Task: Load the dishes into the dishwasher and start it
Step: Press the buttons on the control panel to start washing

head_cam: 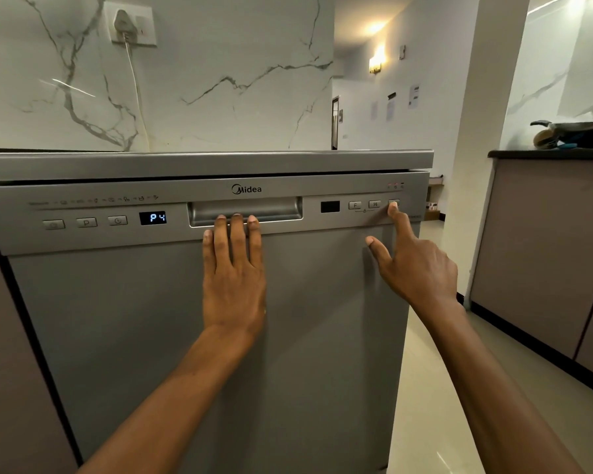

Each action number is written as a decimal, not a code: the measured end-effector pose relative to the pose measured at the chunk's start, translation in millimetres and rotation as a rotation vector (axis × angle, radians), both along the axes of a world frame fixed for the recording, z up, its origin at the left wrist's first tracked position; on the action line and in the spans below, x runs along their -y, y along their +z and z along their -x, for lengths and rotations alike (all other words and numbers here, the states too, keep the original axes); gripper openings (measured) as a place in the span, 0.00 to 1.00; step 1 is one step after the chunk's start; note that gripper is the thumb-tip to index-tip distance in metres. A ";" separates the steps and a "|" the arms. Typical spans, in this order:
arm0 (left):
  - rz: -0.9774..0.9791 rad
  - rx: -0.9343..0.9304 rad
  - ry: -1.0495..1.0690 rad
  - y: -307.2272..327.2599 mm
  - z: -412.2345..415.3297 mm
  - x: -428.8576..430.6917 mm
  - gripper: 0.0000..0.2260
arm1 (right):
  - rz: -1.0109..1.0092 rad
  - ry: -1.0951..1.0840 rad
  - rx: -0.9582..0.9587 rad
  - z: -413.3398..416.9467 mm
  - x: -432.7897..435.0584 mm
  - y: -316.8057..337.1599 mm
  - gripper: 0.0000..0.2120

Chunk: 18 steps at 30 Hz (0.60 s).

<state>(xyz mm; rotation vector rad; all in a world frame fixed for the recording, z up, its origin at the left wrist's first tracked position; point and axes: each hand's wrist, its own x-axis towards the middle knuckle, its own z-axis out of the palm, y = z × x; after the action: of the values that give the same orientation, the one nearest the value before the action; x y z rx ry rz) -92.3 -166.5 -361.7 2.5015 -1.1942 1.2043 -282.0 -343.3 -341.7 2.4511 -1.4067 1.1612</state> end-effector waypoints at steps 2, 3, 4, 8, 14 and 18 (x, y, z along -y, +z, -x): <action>0.006 0.001 0.001 -0.3 -0.3 0.1 0.57 | 0.004 -0.003 -0.012 0.5 -0.2 1.7 0.34; 0.011 0.005 -0.001 -0.5 -0.5 0.3 0.56 | 0.008 -0.002 -0.015 1.0 -0.7 2.8 0.33; 0.013 0.007 -0.006 -1.1 -0.9 0.5 0.56 | 0.011 -0.001 -0.015 1.5 -1.0 3.4 0.33; 0.015 0.005 -0.015 -0.5 -1.2 0.9 0.56 | 0.023 0.001 -0.021 2.3 -1.0 6.2 0.33; 0.014 0.003 -0.024 -0.3 -1.1 -0.4 0.55 | 0.010 0.006 -0.011 1.3 -0.1 5.2 0.32; 0.023 0.006 -0.032 -0.3 -0.8 -2.0 0.55 | 0.010 0.003 -0.011 0.5 -0.2 6.4 0.32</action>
<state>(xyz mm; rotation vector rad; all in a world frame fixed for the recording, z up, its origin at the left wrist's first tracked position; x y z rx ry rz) -91.5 -164.5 -362.0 2.4542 -1.2101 1.2119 -282.5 -343.1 -335.3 2.4501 -1.3909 1.1507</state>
